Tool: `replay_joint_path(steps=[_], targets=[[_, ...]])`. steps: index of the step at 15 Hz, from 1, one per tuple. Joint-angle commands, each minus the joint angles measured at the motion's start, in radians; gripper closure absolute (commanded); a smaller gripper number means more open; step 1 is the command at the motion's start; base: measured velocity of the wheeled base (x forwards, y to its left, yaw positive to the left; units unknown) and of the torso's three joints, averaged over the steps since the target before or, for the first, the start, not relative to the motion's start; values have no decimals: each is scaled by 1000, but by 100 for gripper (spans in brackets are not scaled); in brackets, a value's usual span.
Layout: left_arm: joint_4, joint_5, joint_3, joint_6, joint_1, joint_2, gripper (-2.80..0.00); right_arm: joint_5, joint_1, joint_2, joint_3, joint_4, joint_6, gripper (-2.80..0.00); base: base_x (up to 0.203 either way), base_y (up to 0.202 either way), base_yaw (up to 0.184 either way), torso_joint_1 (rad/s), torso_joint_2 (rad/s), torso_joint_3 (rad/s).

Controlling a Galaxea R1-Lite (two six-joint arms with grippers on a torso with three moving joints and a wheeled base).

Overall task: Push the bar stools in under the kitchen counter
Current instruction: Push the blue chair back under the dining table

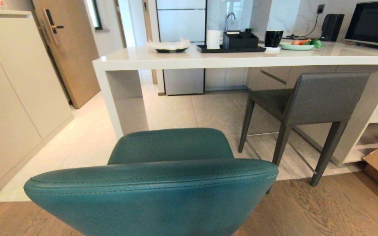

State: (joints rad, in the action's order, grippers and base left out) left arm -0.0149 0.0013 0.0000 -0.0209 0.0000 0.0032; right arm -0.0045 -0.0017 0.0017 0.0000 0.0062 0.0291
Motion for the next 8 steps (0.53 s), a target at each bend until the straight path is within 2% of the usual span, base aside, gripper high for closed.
replay_joint_path(steps=[1, 6, 8], targets=[[0, 0, 0, 0, 0, 1, 0, 0, 0, 0, 2, -1, -2, 0, 0, 0, 0, 0, 0, 0], [-1, -1, -2, 16, 2, 0, 0, 4, 0, -2, -2, 4, -14, 0, 0, 0, 0, 0, 0, 0], [7, -10, -7, 58, 2, -1, 0, 1, 0, 12, -46, 16, -42, 0, 0, 0, 0, 0, 0, 0]])
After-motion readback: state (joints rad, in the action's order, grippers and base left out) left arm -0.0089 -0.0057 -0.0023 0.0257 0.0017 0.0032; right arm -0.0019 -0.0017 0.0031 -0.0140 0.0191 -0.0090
